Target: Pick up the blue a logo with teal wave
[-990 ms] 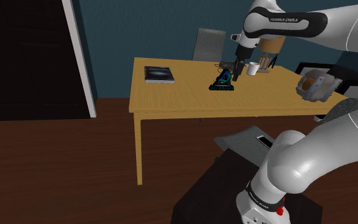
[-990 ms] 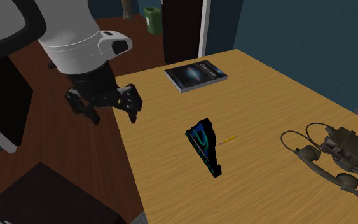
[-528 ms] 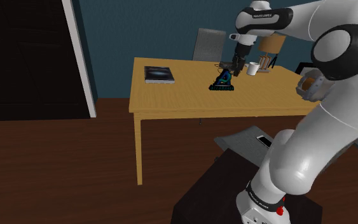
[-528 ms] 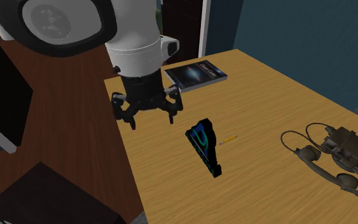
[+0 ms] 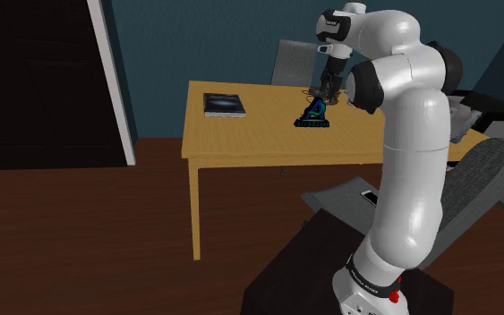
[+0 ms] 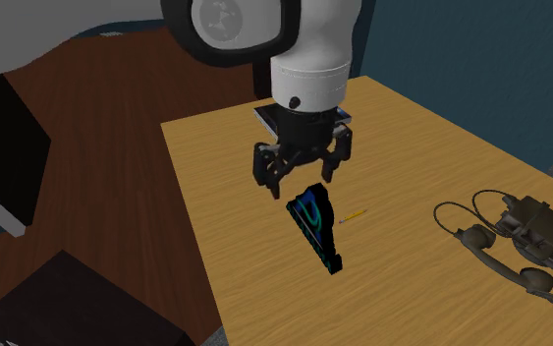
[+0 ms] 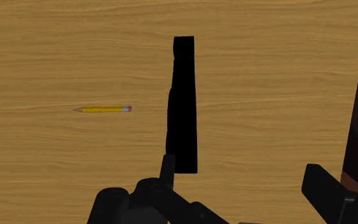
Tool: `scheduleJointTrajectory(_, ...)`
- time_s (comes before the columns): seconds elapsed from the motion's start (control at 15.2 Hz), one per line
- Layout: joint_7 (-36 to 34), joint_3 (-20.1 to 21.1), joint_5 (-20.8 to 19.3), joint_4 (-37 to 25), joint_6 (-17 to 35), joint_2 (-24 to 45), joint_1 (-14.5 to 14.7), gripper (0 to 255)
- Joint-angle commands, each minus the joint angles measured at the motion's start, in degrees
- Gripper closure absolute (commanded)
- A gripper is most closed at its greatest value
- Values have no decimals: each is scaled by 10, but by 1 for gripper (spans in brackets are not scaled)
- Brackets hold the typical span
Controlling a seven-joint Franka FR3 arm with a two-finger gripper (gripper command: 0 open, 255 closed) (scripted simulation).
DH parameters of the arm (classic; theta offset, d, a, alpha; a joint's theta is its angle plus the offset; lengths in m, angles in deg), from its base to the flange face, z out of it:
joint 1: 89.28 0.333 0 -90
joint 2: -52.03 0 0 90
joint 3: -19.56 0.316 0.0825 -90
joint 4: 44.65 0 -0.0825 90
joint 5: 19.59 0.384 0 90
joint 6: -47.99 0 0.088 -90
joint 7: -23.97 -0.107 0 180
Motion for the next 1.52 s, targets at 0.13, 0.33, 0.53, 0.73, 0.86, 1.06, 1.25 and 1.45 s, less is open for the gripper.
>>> scheduleJointTrajectory(0.13, 61, 41, 67, -156, -64, 110, -107, 0)
scheduleJointTrajectory(0.33, 64, 39, 61, -116, -35, 101, -91, 0)
scheduleJointTrajectory(0.53, 67, 37, 58, -82, -7, 96, -78, 0)
scheduleJointTrajectory(0.73, 69, 36, 57, -65, 6, 94, -72, 0)
scheduleJointTrajectory(0.86, 69, 36, 57, -65, 7, 94, -72, 255)
scheduleJointTrajectory(1.06, 69, 36, 57, -65, 7, 95, -72, 255)
scheduleJointTrajectory(1.25, 69, 36, 58, -64, 7, 95, -72, 255)
scheduleJointTrajectory(1.45, 68, 36, 58, -75, -2, 95, -75, 255)
